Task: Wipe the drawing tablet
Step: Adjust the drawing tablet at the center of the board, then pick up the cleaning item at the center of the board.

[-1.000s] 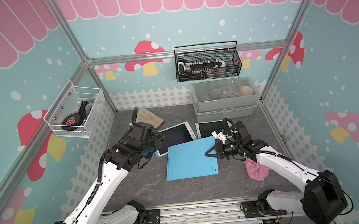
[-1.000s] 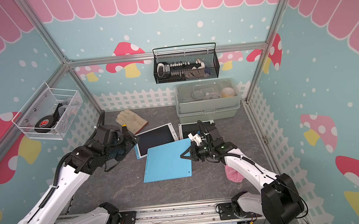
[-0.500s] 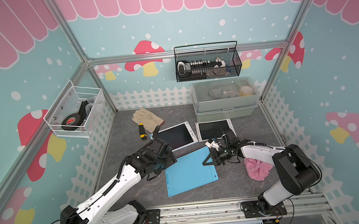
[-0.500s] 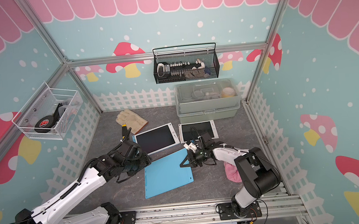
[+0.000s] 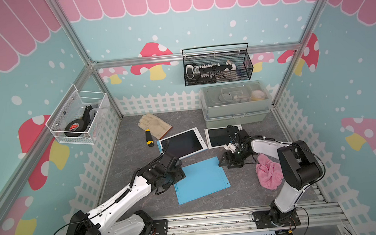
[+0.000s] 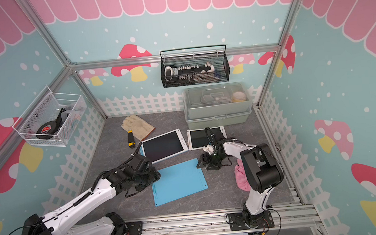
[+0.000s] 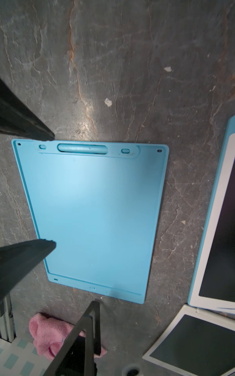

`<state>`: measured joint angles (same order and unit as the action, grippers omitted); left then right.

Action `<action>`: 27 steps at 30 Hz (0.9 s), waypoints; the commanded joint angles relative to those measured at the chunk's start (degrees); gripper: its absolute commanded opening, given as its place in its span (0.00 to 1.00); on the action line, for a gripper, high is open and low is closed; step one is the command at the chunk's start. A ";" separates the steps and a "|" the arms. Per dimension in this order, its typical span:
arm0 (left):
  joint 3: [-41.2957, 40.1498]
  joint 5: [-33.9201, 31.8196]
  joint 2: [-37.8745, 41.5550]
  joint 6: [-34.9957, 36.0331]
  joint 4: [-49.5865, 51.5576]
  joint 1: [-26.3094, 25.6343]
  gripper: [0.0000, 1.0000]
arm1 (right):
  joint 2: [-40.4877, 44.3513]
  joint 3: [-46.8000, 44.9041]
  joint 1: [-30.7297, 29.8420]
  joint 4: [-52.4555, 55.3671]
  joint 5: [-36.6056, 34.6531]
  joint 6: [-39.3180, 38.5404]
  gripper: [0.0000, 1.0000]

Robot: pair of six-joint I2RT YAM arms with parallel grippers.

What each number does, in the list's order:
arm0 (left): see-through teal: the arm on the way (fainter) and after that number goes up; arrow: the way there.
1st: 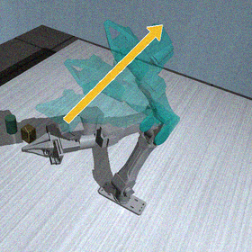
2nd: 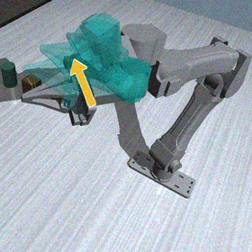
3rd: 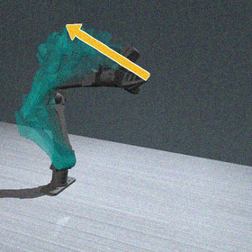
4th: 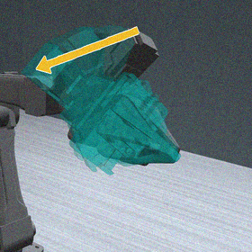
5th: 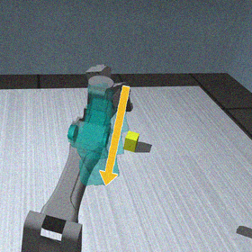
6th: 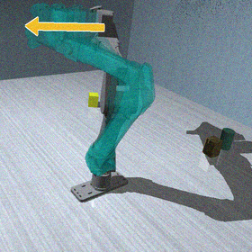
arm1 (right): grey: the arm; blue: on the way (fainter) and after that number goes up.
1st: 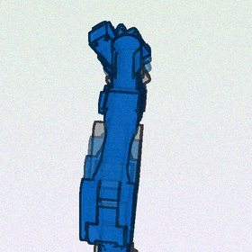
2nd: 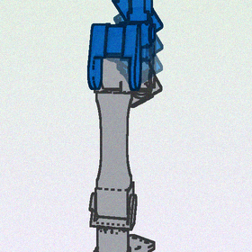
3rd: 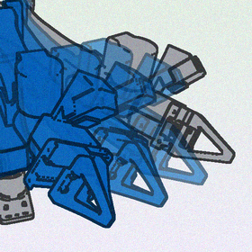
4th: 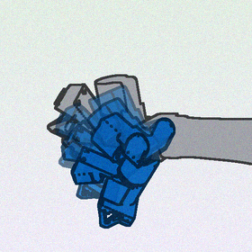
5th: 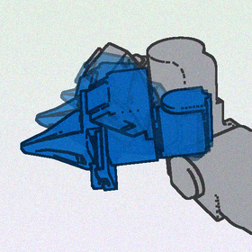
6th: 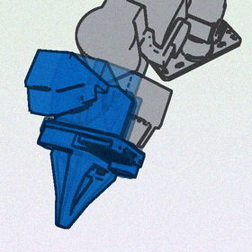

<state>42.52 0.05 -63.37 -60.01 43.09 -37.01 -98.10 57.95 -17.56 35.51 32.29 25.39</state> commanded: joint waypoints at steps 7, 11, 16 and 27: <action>-3.02 2.26 0.22 -2.39 -0.85 -0.48 0.74 | 28.82 -2.40 1.37 19.07 -56.10 21.99 0.75; -3.34 2.72 -1.15 -3.08 -0.24 -1.55 0.73 | 29.08 -7.69 6.54 21.10 -53.26 26.32 0.81; -3.56 1.32 -2.62 -4.28 2.25 -2.07 0.70 | 24.39 -13.78 11.65 14.90 -46.14 26.38 0.78; -5.08 0.08 -4.27 -1.06 3.14 2.62 0.59 | 19.94 -13.63 11.00 4.56 -39.62 24.49 0.00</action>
<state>38.20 1.48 -66.54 -62.89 45.01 -35.90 -81.49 42.50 -5.28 44.21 -7.84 50.57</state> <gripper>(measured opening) 0.601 0.051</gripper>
